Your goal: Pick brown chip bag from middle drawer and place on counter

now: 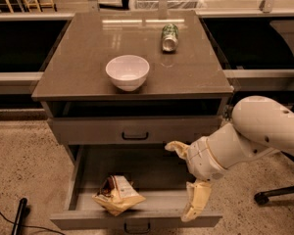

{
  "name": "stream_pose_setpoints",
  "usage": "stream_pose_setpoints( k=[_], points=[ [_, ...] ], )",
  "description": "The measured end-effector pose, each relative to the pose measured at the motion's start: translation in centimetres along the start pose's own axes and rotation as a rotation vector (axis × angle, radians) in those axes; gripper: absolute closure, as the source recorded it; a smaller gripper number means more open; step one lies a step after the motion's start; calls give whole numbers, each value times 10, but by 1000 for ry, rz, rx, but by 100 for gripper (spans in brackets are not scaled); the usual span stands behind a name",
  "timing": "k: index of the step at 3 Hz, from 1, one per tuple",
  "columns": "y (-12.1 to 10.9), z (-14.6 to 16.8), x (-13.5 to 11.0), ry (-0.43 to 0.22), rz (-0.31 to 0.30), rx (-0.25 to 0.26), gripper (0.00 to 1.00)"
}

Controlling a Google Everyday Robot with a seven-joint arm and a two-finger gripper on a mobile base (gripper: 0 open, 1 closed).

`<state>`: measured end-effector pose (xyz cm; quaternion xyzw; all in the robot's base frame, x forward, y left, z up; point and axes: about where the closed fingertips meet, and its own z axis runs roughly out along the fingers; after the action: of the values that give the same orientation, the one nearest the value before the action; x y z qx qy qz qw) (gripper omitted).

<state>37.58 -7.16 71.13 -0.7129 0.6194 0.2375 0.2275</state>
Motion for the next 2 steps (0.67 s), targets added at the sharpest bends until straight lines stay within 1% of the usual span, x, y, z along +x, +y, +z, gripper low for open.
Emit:
stream_pose_setpoints(
  k=[1,2],
  points=[
    [4,42,3,-85,55,-20,0],
    [-1,100,13,-154,131,0,0]
  ],
)
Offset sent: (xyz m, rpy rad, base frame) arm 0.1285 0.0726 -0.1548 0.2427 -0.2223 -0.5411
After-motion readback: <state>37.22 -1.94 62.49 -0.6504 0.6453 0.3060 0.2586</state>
